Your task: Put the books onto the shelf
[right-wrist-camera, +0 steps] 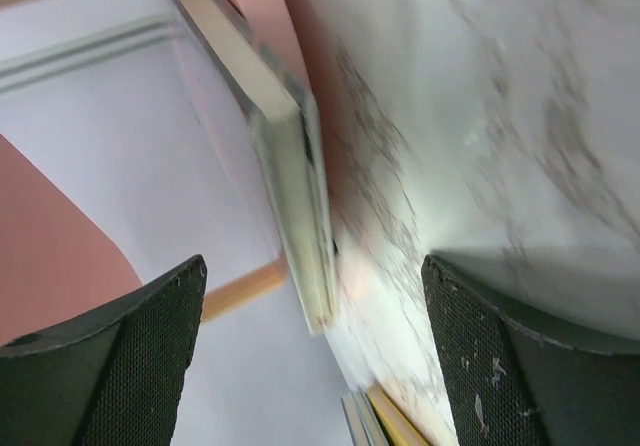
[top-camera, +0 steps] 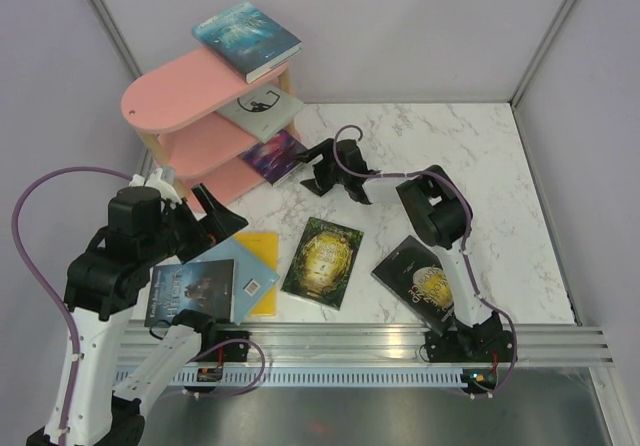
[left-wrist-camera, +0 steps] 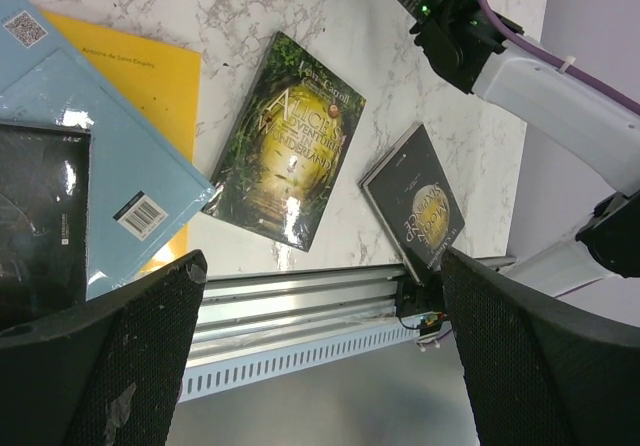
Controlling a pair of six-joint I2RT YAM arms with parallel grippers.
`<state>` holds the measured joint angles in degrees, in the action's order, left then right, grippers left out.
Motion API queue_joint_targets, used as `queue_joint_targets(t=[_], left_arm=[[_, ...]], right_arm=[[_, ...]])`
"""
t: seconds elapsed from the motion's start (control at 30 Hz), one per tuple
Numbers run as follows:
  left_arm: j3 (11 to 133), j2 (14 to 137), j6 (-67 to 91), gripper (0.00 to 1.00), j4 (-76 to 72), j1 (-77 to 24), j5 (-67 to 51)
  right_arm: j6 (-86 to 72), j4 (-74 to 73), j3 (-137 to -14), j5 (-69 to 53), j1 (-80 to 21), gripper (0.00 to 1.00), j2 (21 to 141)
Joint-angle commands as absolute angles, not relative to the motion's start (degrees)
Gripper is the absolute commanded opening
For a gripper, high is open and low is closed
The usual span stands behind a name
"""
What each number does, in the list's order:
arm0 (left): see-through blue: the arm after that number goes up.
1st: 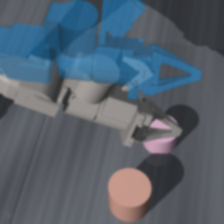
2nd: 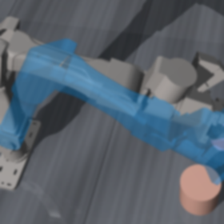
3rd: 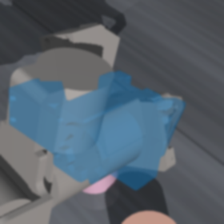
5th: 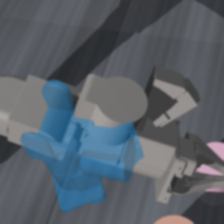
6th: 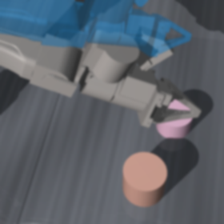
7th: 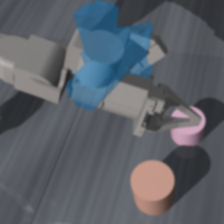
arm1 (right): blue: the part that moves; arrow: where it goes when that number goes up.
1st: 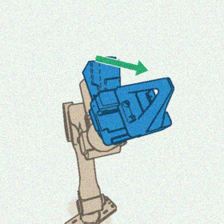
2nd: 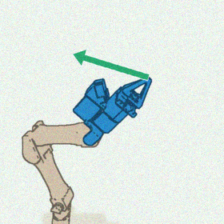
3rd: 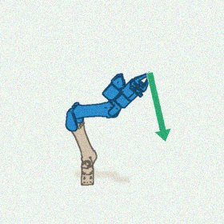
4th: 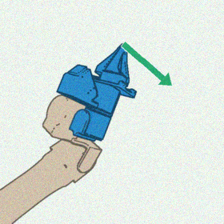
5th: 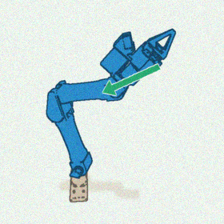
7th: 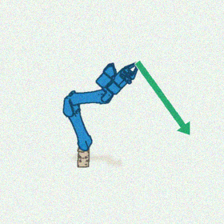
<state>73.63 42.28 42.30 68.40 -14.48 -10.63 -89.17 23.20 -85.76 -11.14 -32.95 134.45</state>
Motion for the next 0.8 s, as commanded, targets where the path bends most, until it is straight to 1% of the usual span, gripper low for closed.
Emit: queue_joint_targets(t=[0.0,0.13,0.3,0.33,0.37,0.4,0.43,0.47,0.53,0.57,0.63,0.67,0.77], left_arm=[[73.13,42.19,39.9,1.0,65.57,-14.24,-11.95],[70.77,42.19,38.59,1.0,64.43,-14.24,-14.84],[63.21,42.8,35.86,1.0,60.83,-14.24,-23.63],[60.5,42.63,35.69,1.0,59.86,-14.24,-24.43],[59.16,42.28,35.68,1.0,58.81,-14.33,-26.0],[57.93,42.19,35.07,1.0,56.88,-14.33,-26.71],[55.57,42.36,34.72,1.0,56.08,-14.33,-26.98],[54.15,42.71,34.46,1.0,55.03,-14.33,-27.77],[49.86,44.55,33.4,1.0,50.55,-14.33,-29.17],[48.36,45.6,33.14,1.0,48.62,-14.41,-30.4],[43.97,49.38,32.87,1.0,42.41,-14.41,-31.9],[42.99,50.79,32.87,1.0,40.54,-14.5,-33.12],[41.4,56.94,32.78,1.0,34.29,-14.68,-33.4]], right_arm=[[-86.49,21.79,-81.84,-13.71,-33.22,0.91,127.81],[-81.93,21.37,-76.38,-12.14,-32.7,0.91,120.78],[-66.55,6.35,-72.87,-8.97,-31.64,0.91,107.34],[-64.79,3.89,-71.9,-6.62,-31.64,0.91,104.7],[-62.77,1.34,-68.94,-4.68,-31.73,0.91,99.02],[-60.75,-3.64,-66.99,-2.83,-32.16,0.91,96.01],[-60.3,-5.87,-64.97,0.84,-32.43,0.91,92.84],[-60.03,-7.8,-60.69,1.84,-32.61,0.91,87.33],[-59.85,-12.64,-56.1,2.72,-33.4,0.91,82.46],[-60.03,-14.92,-51.64,2.55,-33.66,0.91,78.53],[-60.82,-15.64,-47.13,2.02,-35.94,0.91,75.08],[-60.99,-15.73,-43.54,1.76,-37.08,0.91,72.54],[-62.66,-16.08,-38.87,2.28,-42.17,0.91,69.53]])
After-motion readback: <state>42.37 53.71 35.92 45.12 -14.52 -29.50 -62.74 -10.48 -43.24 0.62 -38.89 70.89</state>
